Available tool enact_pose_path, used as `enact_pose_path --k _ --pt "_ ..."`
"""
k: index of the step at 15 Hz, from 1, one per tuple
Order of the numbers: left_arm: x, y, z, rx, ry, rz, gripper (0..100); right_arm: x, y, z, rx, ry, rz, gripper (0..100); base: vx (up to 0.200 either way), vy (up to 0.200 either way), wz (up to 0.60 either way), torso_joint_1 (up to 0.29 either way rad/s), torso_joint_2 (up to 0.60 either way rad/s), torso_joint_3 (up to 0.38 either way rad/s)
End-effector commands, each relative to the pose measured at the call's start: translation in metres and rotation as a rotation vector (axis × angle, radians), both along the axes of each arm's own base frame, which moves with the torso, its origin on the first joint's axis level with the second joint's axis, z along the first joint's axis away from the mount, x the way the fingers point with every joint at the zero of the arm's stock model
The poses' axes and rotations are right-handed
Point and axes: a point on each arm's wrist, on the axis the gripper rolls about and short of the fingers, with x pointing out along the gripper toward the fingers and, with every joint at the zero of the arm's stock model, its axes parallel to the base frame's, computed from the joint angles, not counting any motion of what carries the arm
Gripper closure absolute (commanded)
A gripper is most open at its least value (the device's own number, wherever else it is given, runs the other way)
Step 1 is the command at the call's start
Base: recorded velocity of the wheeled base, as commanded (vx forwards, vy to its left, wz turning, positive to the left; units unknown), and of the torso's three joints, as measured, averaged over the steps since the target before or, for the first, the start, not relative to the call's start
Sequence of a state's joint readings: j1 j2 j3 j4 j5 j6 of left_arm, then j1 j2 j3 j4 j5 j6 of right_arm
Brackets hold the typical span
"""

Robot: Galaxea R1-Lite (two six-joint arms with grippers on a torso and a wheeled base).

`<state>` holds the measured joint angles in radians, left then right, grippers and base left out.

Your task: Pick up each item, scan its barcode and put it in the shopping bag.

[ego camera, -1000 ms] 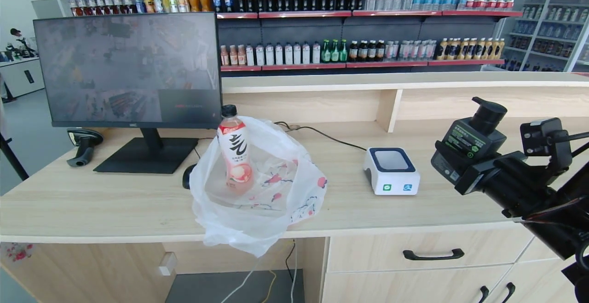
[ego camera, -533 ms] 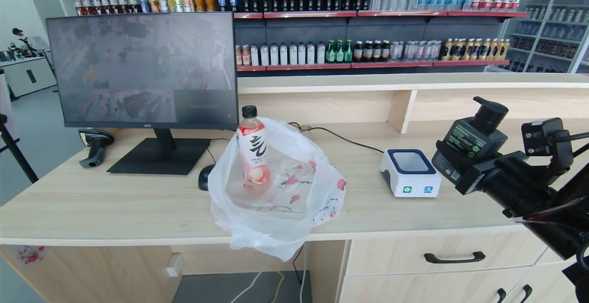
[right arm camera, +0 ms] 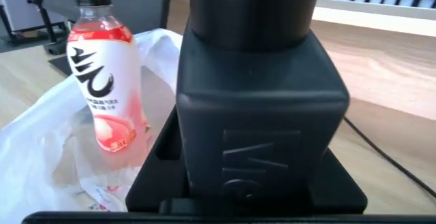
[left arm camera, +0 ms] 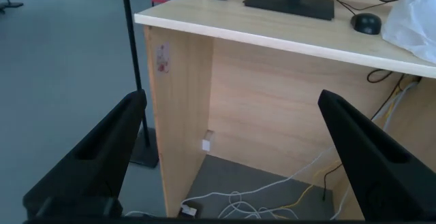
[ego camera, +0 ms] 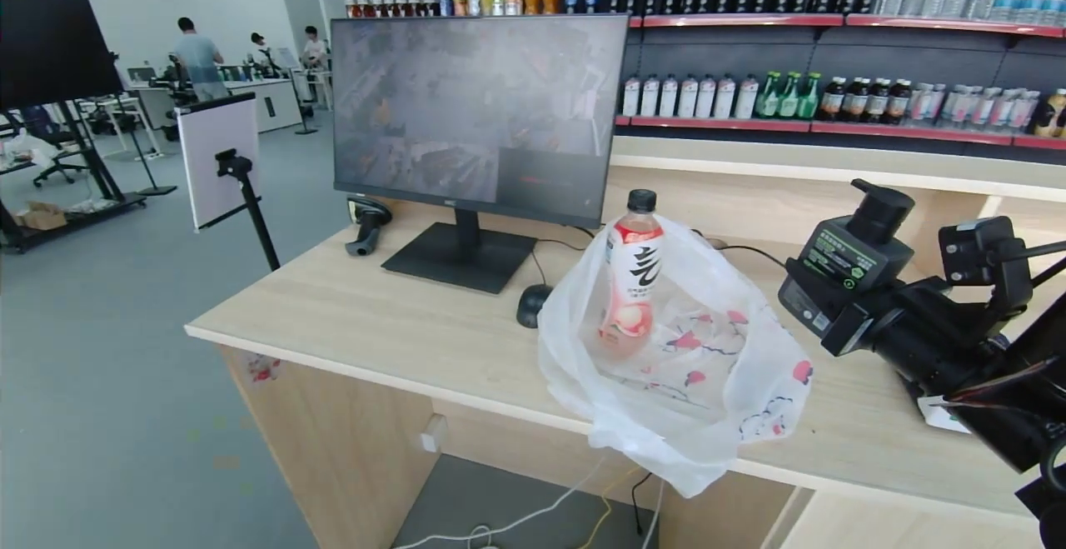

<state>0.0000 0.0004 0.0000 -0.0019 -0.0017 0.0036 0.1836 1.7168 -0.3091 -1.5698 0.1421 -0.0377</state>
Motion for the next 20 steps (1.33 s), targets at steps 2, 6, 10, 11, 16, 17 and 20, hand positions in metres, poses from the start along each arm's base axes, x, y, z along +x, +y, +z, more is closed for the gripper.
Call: enact_pose_path --k 2,6,10,11,16,17,20 --pt "0.000 0.000 0.000 -0.001 0.000 0.000 0 0.002 0.000 -0.005 -0.005 0.022 0.001 100 0.000 0.000 0.00 0.000 0.00 0.000" --pt "0.000 0.000 0.000 0.001 0.000 0.000 0 0.005 0.003 -0.025 -0.019 0.105 0.007 100 0.000 0.000 0.00 0.000 0.00 0.000" --pt "0.000 0.000 0.000 -0.001 0.000 0.000 0 0.030 0.011 -0.033 -0.009 0.114 0.022 100 0.000 0.000 0.00 0.000 0.00 0.000" --pt "0.000 0.000 0.000 -0.001 0.000 0.000 0 0.033 0.013 -0.034 -0.009 0.114 0.027 100 0.000 0.000 0.00 0.000 0.00 0.000" --pt "0.000 0.000 0.000 0.001 0.000 0.000 0 0.047 0.023 -0.056 -0.024 0.175 0.048 100 0.000 0.000 0.00 0.000 0.00 0.000" --pt "0.000 0.000 0.000 0.001 0.000 0.000 0 0.052 0.024 -0.063 -0.027 0.192 0.048 100 0.000 0.000 0.00 0.000 0.00 0.000" --pt "0.000 0.000 0.000 0.001 0.000 0.000 0 0.060 0.024 -0.080 -0.039 0.239 0.043 100 0.000 0.000 0.00 0.000 0.00 0.000"
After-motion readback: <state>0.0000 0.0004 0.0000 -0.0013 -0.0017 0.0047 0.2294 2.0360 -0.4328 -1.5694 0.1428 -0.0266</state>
